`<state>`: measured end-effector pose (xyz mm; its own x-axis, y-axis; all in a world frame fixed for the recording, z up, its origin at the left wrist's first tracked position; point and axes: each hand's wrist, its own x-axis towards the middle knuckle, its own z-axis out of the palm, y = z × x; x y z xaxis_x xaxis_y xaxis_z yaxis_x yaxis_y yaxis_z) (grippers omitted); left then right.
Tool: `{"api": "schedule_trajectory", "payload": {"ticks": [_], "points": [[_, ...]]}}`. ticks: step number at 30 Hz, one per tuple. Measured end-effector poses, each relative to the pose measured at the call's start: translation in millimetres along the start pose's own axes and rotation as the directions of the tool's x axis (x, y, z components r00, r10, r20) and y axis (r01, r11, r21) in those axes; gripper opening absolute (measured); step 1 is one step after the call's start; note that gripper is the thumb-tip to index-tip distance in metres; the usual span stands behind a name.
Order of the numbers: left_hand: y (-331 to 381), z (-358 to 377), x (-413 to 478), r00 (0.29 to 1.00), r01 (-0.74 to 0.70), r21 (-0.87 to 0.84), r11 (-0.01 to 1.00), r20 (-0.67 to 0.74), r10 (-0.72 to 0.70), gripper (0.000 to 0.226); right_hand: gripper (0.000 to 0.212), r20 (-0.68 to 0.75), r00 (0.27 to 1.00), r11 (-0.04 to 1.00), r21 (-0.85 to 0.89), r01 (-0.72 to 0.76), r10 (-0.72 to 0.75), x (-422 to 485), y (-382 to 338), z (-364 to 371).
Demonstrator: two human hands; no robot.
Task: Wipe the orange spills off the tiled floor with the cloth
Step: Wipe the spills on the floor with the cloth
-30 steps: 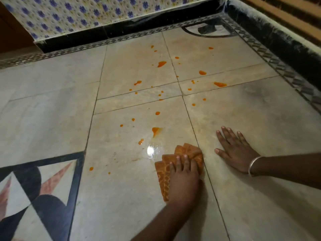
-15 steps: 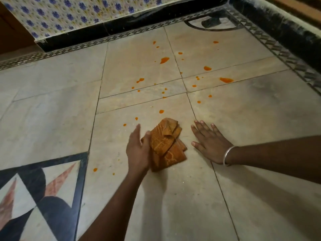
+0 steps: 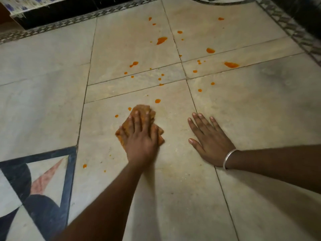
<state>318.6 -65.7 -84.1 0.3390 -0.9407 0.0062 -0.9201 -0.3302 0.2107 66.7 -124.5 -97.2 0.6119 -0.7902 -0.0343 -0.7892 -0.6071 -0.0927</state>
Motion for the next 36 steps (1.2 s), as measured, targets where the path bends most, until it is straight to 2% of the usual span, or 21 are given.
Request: {"api": "schedule_trajectory", "payload": {"ticks": [2,4,6,8,10,11,12,14,17,19,20,22,24,26,28,29,32,34,36], "points": [[11,4,-36,0.991,0.122,0.001,0.993,-0.049,-0.122,0.061,0.07,-0.002,1.0,1.0,-0.007,-0.004,0.003,0,-1,-1],[35,13,-67,0.988,0.152,0.005,0.988,-0.023,-0.152,0.063,0.07,-0.001,1.0,1.0,-0.008,-0.009,0.009,0,-1,-1],[58,22,-75,0.998,0.064,0.01,0.998,-0.002,-0.063,0.066,0.07,-0.007,1.0,1.0,-0.005,-0.013,0.013,-1,0,0],[69,19,-56,0.995,-0.088,0.005,0.996,0.037,0.088,0.065,0.07,-0.016,1.0,1.0,-0.002,-0.01,0.01,-1,0,-1],[59,11,-25,0.967,-0.245,0.027,0.969,0.073,0.243,0.063,0.069,-0.012,1.0,1.0,-0.008,-0.002,0.002,0,-1,-1],[48,7,-11,0.962,-0.265,0.03,0.964,0.077,0.262,0.062,0.069,-0.007,1.0,1.0,-0.01,0.0,0.0,0,0,-2],[36,5,-2,0.972,-0.228,0.03,0.973,0.067,0.226,0.062,0.07,0.002,1.0,1.0,-0.01,0.001,-0.001,0,0,-2],[9,2,4,0.999,-0.047,0.009,0.999,0.017,0.047,0.062,0.07,0.008,1.0,1.0,-0.01,-0.007,0.008,0,-2,-3],[-6,3,-33,0.975,0.212,-0.013,0.977,-0.07,-0.212,0.061,0.07,0.008,1.0,1.0,-0.013,-0.012,0.012,1,-2,-4],[14,7,-73,0.949,0.298,-0.011,0.955,-0.103,-0.297,0.064,0.07,0.008,1.0,1.0,-0.015,-0.014,0.014,0,-2,-4],[29,10,-90,0.952,0.29,-0.018,0.957,-0.093,-0.291,0.066,0.07,0.008,1.0,1.0,-0.014,-0.015,0.015,-1,-2,-5],[60,19,-110,0.98,0.189,-0.026,0.982,-0.053,-0.19,0.07,0.07,0.006,1.0,1.0,-0.019,-0.014,0.014,-1,-3,-5],[76,19,-99,0.999,0.026,-0.019,0.999,0.04,-0.026,0.072,0.07,0.0,1.0,1.0,-0.021,-0.014,0.014,-1,-2,-4],[70,13,-67,0.985,-0.147,-0.005,0.989,0.088,0.147,0.071,0.07,0.004,1.0,1.0,-0.017,-0.009,0.009,1,-1,-5],[45,6,-38,0.974,-0.206,0.024,0.978,0.104,0.203,0.069,0.07,0.022,1.0,1.0,-0.02,-0.002,0.003,2,-2,-5],[30,4,-26,0.982,-0.161,0.027,0.987,0.104,0.158,0.068,0.07,0.034,0.999,1.0,-0.019,-0.006,0.007,2,-1,-5],[-13,-4,-23,0.992,0.127,-0.024,0.992,0.029,-0.127,0.067,0.072,0.065,0.998,1.0,-0.004,-0.008,0.008,3,-2,-4],[-24,-8,-45,0.978,0.207,-0.023,0.978,-0.001,-0.207,0.069,0.074,0.081,0.997,1.0,0.003,-0.011,0.01,4,-1,-5],[-20,-5,-76,0.973,0.229,0.031,0.973,-0.011,-0.229,0.073,0.078,0.094,0.995,1.0,0.013,-0.02,0.019,4,-2,-7]]}}
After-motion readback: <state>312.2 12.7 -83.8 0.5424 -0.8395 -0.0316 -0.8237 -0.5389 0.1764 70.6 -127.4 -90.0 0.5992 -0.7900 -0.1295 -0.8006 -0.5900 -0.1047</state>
